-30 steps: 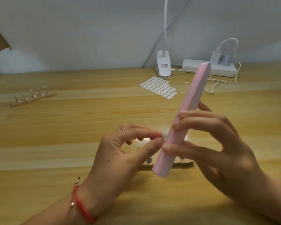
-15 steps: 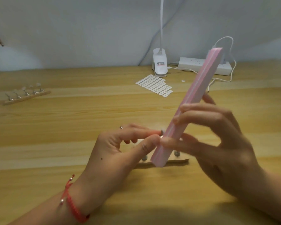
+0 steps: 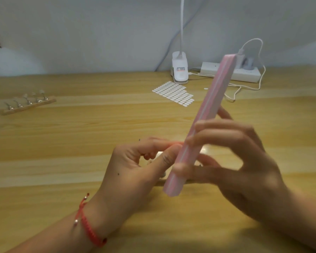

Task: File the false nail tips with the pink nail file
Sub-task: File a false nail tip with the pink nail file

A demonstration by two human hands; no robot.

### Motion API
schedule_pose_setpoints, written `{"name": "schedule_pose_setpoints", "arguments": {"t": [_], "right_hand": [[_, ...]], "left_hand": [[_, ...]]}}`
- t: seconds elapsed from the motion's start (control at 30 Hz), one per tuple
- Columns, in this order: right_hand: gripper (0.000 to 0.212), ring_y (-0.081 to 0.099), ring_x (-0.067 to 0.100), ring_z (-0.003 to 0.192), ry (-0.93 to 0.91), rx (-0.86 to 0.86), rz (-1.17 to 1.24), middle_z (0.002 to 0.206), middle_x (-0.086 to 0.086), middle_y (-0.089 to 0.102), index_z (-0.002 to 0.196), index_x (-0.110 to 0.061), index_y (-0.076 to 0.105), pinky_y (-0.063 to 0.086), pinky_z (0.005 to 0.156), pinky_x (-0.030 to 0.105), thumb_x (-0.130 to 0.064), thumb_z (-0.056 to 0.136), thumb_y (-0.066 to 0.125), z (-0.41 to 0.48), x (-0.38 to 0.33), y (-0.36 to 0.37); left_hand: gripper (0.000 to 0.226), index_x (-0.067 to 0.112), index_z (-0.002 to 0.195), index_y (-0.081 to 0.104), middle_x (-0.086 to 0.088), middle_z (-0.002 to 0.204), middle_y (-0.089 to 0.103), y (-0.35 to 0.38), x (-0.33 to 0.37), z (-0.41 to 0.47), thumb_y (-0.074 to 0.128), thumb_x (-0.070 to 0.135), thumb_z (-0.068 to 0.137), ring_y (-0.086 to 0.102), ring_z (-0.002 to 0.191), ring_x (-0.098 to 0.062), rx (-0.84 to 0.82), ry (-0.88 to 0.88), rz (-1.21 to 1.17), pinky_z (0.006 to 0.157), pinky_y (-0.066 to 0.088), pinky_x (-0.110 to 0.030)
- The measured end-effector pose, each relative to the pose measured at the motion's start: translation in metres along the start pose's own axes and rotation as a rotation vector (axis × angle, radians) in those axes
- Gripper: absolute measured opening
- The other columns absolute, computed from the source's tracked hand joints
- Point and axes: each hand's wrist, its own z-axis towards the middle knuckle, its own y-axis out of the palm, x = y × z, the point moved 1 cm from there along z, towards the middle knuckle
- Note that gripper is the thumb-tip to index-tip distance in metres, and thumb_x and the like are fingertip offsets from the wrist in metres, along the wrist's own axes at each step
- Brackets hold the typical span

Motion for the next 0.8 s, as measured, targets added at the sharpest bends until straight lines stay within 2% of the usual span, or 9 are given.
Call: {"name": "schedule_pose_setpoints", "arguments": {"t": [0.03,0.13,0.23,0.27,0.37,0.5,0.57,0.67,0.8], "right_hand": [[0.027,0.051,0.019,0.119,-0.005,-0.004,0.007,0.116,0.003,0.053,0.11,-0.022,0.069,0.037,0.11,0.05,-0.002,0.092,0.065,0.001,0.0,0.0],[0.029,0.05,0.023,0.117,0.044,0.005,-0.02,0.115,0.003,0.055,0.113,-0.018,0.066,0.041,0.106,0.049,-0.001,0.089,0.065,0.003,0.006,-0.004],[0.026,0.052,0.02,0.118,0.001,-0.021,0.034,0.116,0.002,0.054,0.109,-0.021,0.07,0.038,0.109,0.051,-0.003,0.092,0.065,-0.001,-0.002,0.0],[0.024,0.052,0.018,0.119,0.004,-0.022,0.035,0.117,0.001,0.054,0.109,-0.019,0.07,0.038,0.109,0.051,-0.003,0.092,0.065,0.0,-0.001,-0.001],[0.023,0.052,0.026,0.117,0.08,0.003,-0.002,0.114,0.0,0.055,0.112,-0.014,0.067,0.042,0.105,0.05,-0.004,0.092,0.062,0.003,0.008,-0.006],[0.028,0.052,0.02,0.119,0.008,-0.054,0.076,0.118,0.001,0.054,0.111,-0.015,0.07,0.037,0.111,0.051,0.0,0.088,0.071,-0.001,-0.005,0.005],[0.025,0.051,0.023,0.119,0.014,-0.046,0.017,0.117,0.003,0.054,0.112,-0.013,0.069,0.039,0.109,0.048,0.0,0.09,0.066,0.001,0.005,0.0],[0.033,0.05,0.026,0.118,0.05,-0.015,0.003,0.115,0.004,0.054,0.113,-0.017,0.066,0.041,0.107,0.046,0.004,0.088,0.064,0.002,0.01,-0.005],[0.035,0.052,0.023,0.118,0.004,-0.022,0.057,0.115,0.006,0.053,0.111,-0.021,0.068,0.04,0.107,0.043,0.004,0.087,0.067,-0.003,-0.001,0.0]], "left_hand": [[0.021,0.029,0.086,0.078,0.011,0.084,0.073,-0.001,0.0,0.0,0.067,0.042,0.073,0.055,0.08,-0.038,0.0,-0.001,-0.002,0.058,0.05,-0.025],[0.02,0.036,0.089,0.077,0.011,0.091,0.075,-0.003,-0.001,0.001,0.068,0.044,0.073,0.058,0.094,-0.041,0.014,-0.007,0.047,0.079,0.053,-0.039],[0.021,0.029,0.087,0.078,0.008,0.088,0.074,-0.001,0.001,0.0,0.067,0.041,0.074,0.055,0.088,-0.045,0.0,-0.008,0.004,0.06,0.053,-0.025],[0.021,0.029,0.088,0.078,0.008,0.088,0.074,-0.001,0.001,0.0,0.068,0.041,0.074,0.055,0.088,-0.045,0.001,-0.006,0.0,0.06,0.053,-0.026],[0.02,0.035,0.088,0.078,0.007,0.091,0.075,-0.005,-0.001,0.0,0.068,0.044,0.073,0.058,0.096,-0.043,0.016,0.0,0.049,0.081,0.053,-0.042],[0.024,0.026,0.083,0.079,0.0,0.087,0.074,-0.004,-0.003,0.0,0.069,0.043,0.07,0.055,0.091,-0.046,0.01,-0.038,-0.008,0.068,0.053,-0.035],[0.021,0.032,0.084,0.078,0.007,0.088,0.075,-0.004,-0.002,0.001,0.069,0.045,0.07,0.058,0.089,-0.038,0.016,-0.029,0.022,0.072,0.051,-0.029],[0.016,0.037,0.079,0.077,0.012,0.079,0.073,-0.006,0.0,0.0,0.068,0.046,0.07,0.057,0.073,-0.023,0.023,-0.014,0.043,0.068,0.045,-0.018],[0.015,0.037,0.078,0.077,-0.012,0.082,0.069,-0.005,0.003,-0.001,0.071,0.048,0.071,0.055,0.07,-0.012,0.052,-0.017,0.062,0.061,0.046,-0.013]]}}
